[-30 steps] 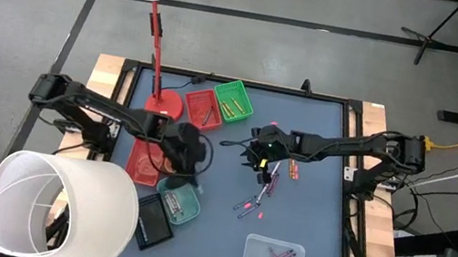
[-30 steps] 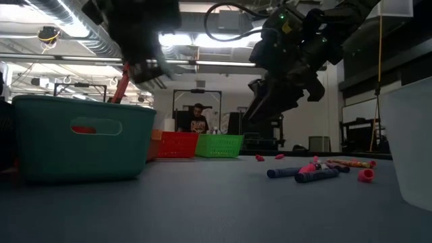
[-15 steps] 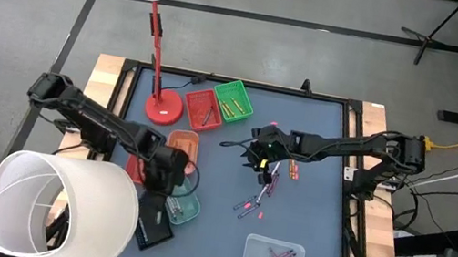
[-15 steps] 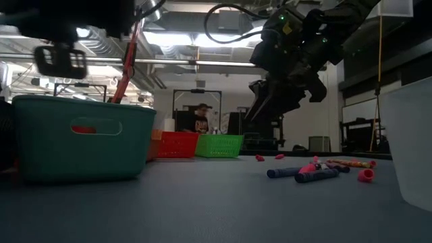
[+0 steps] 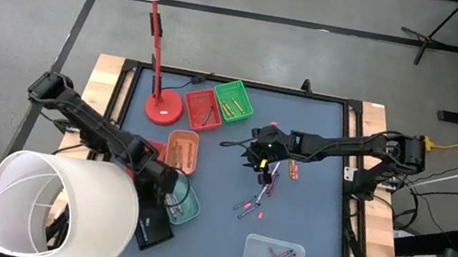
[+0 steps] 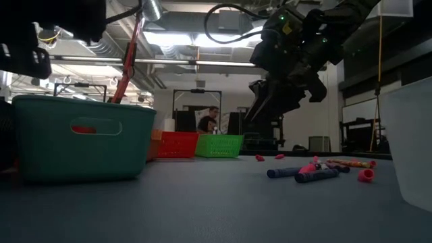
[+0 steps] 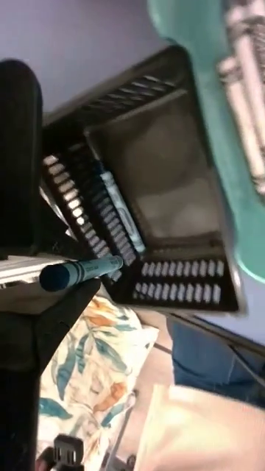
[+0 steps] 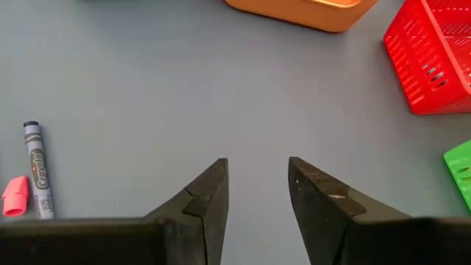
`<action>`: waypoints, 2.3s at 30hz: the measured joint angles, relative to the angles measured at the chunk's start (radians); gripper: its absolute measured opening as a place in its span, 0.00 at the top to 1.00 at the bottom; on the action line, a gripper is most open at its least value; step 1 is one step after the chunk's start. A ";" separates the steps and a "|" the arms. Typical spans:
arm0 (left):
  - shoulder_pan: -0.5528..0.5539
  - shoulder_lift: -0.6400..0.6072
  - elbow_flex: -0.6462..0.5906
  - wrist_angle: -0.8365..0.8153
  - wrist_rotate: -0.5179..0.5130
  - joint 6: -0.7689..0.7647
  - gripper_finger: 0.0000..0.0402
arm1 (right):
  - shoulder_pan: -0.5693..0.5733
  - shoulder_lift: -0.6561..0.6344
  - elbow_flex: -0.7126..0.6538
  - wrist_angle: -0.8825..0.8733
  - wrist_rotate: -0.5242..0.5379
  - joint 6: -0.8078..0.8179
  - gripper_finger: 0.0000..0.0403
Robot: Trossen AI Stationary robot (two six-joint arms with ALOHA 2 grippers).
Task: Sort crayons
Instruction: Put the light blue crayon into the black basket, then put the purple crayon into the white bin
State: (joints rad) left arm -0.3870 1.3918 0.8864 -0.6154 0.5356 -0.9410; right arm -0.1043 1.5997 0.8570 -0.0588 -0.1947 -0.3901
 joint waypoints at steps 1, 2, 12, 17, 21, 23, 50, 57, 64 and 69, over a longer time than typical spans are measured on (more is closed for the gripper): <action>-0.005 0.000 0.000 -0.011 -0.002 -0.003 0.93 | 0.000 0.000 0.000 0.000 0.000 0.000 0.65; -0.010 0.000 0.000 -0.017 -0.003 -0.003 0.92 | 0.000 0.000 0.000 0.000 0.000 0.000 0.65; -0.034 0.000 0.000 -0.073 -0.174 0.000 0.77 | 0.000 -0.005 0.000 -0.011 0.070 0.049 0.65; -0.033 0.000 0.000 -0.070 -0.243 0.001 0.73 | -0.001 -0.031 0.000 -0.105 0.194 0.050 0.65; -0.033 0.000 0.000 -0.047 -0.296 0.004 0.73 | -0.001 -0.066 0.000 -0.213 0.218 0.050 0.65; -0.033 0.000 0.000 -0.027 -0.327 0.014 0.73 | -0.001 -0.084 0.000 -0.259 0.218 0.050 0.65; 0.156 0.000 0.000 0.391 -0.842 0.502 0.73 | 0.000 -0.081 -0.002 -0.459 0.000 -0.152 0.65; 0.227 0.003 0.000 0.403 -0.843 0.518 0.73 | 0.000 -0.020 -0.002 -0.462 0.002 -0.219 0.65; 0.264 0.004 0.000 0.410 -0.841 0.559 0.73 | 0.000 0.012 -0.002 -0.464 0.046 -0.272 0.65; 0.279 0.004 0.000 0.411 -0.839 0.560 0.73 | -0.001 0.014 -0.002 -0.464 0.090 -0.274 0.65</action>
State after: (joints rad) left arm -0.1084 1.3956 0.8864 -0.2039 -0.3038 -0.3813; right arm -0.1051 1.6142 0.8547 -0.5227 -0.1049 -0.6640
